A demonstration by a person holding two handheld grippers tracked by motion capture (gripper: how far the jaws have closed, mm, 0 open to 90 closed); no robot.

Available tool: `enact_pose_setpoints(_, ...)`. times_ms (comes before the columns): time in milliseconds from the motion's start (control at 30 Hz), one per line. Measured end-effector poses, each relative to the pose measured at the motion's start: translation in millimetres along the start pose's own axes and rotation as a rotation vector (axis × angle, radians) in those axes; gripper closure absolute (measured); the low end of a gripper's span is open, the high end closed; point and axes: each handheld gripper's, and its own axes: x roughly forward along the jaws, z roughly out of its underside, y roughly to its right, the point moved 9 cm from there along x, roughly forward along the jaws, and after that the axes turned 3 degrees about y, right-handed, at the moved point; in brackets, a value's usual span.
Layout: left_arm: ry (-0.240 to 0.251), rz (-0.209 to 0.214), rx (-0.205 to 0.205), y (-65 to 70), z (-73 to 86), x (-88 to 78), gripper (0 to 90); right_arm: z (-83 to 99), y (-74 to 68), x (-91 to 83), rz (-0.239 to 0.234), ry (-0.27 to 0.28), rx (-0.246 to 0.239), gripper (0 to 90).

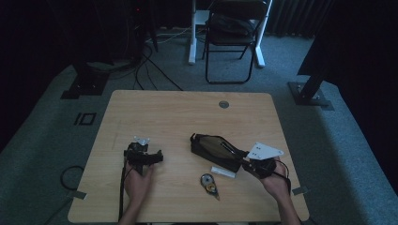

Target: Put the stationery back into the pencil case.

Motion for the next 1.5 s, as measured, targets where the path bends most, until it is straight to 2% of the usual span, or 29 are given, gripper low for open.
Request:
enact_pose_setpoints(1067,0.000,0.000,0.000,0.0,0.0,0.0,2.2,-18.7,12.6,12.8,0.005,0.031,0.007,79.7)
enact_pose_setpoints(1500,0.000,0.000,0.000,0.0,0.0,0.0,2.2,-21.1,18.4,21.6,-0.004,0.036,0.031,79.7)
